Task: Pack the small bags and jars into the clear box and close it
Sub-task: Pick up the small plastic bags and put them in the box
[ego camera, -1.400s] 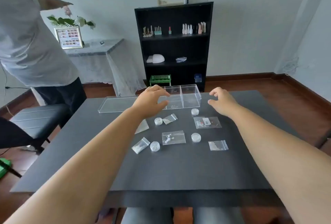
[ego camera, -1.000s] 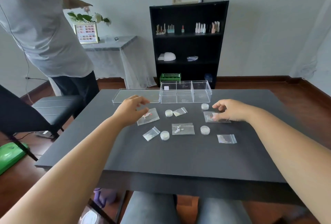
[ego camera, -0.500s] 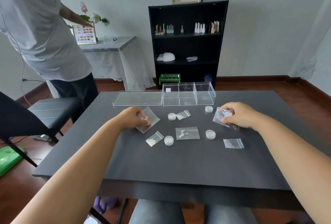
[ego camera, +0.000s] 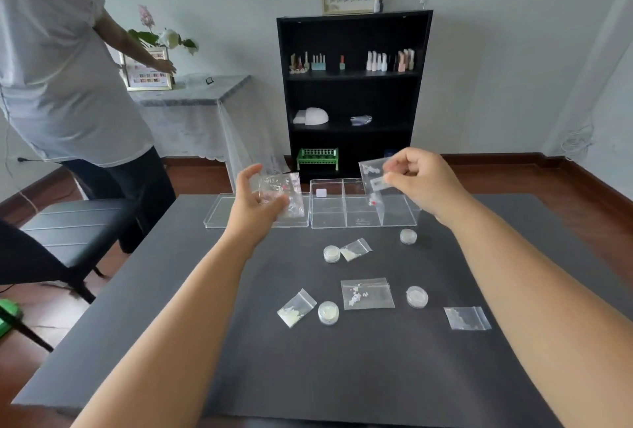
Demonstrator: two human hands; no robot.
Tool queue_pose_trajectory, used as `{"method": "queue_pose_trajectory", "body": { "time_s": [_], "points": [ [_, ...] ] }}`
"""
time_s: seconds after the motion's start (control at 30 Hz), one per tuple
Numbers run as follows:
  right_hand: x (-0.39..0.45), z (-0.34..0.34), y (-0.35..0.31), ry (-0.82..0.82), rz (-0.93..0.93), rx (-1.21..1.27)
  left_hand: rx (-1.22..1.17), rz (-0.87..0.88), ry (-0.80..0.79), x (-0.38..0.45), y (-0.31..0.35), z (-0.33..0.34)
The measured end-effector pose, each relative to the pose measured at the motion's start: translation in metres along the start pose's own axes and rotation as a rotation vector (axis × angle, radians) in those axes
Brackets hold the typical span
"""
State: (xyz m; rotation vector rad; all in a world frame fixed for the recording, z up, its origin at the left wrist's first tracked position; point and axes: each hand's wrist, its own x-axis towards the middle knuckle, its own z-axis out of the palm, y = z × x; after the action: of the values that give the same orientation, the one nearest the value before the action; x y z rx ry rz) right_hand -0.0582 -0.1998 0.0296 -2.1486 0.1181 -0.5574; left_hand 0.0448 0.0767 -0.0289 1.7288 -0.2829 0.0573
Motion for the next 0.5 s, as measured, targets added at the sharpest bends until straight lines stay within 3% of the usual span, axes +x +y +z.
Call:
{"method": "queue_pose_trajectory", "body": {
  "time_s": [0.1,0.27,0.5],
  "points": [
    [0.008,0.021,-0.004,0.070,0.011,0.063,0.031,0.046,-0.005,0.016,0.011,0.018],
    [0.004,0.040,0.007,0.199,0.060,0.171,0.286,0.115,-0.075,0.042,0.023,0.046],
    [-0.009,0.046,0.036,0.352,0.124,0.350,0.348,0.163,-0.147,0.056,0.021,0.069]
  ]
}}
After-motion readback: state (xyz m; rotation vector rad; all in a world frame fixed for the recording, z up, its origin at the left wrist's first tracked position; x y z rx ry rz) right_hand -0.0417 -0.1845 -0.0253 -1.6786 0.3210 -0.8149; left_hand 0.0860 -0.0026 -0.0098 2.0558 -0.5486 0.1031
